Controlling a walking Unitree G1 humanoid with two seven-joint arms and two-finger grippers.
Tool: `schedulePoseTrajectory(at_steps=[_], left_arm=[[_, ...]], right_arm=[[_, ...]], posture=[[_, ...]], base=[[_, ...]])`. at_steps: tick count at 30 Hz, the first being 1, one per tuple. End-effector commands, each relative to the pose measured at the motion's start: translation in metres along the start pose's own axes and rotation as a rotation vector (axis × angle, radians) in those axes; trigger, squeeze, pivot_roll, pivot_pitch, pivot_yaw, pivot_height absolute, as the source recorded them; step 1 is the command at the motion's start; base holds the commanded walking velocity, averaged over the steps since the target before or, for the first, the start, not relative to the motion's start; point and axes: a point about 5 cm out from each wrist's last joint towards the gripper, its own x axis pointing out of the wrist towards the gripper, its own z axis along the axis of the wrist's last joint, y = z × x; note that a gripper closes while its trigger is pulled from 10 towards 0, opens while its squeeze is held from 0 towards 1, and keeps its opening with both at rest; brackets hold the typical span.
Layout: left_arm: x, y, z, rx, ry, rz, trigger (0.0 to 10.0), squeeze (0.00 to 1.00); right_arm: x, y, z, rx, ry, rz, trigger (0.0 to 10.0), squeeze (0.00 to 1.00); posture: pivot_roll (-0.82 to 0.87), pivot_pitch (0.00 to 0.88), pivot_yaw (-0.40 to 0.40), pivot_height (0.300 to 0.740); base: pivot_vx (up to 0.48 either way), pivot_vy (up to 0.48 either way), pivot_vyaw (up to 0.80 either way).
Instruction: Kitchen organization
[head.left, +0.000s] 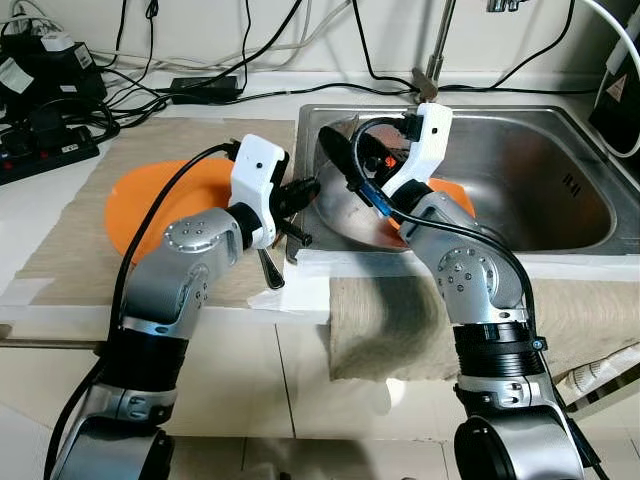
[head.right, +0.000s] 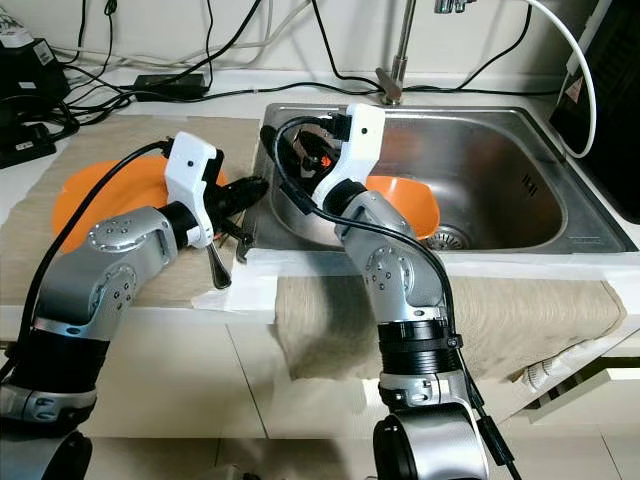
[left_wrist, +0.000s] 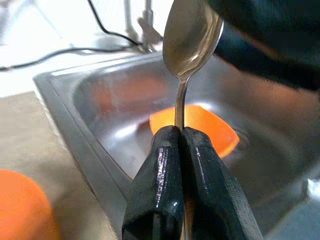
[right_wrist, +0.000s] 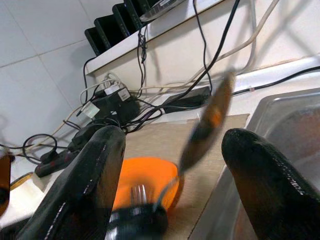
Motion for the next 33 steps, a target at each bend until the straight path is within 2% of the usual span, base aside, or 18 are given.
schedulePoseTrajectory(at_steps=[1, 10, 21, 33], left_arm=[[0.0, 0.008, 0.011, 0.012, -0.035, 0.042, 0.0, 0.0], [0.0, 0.019, 0.011, -0.003, -0.034, 0.118, 0.0, 0.0], [-0.002, 0.0, 0.035, -0.028, -0.17, -0.004, 0.0, 0.0], [-0.003, -0.011, 0.038, -0.013, -0.187, -0.06, 0.0, 0.0]], right_arm=[[0.002, 0.007, 0.007, -0.009, -0.018, 0.031, 10.0, 0.0], [0.001, 0.004, 0.009, -0.029, -0.029, 0.022, 10.0, 0.0], [0.001, 0.0, 0.006, -0.052, -0.025, 0.004, 10.0, 0.0], [0.006, 0.002, 0.008, -0.054, -0.033, 0.008, 10.0, 0.0]], posture=[[0.02, 0.0, 0.024, 0.74], [0.02, 0.0, 0.027, 0.74], [0.03, 0.0, 0.025, 0.74], [0.03, 0.0, 0.025, 0.74]], base=[[0.0, 0.0, 0.0], [0.0, 0.0, 0.0], [0.0, 0.0, 0.0], [0.0, 0.0, 0.0]])
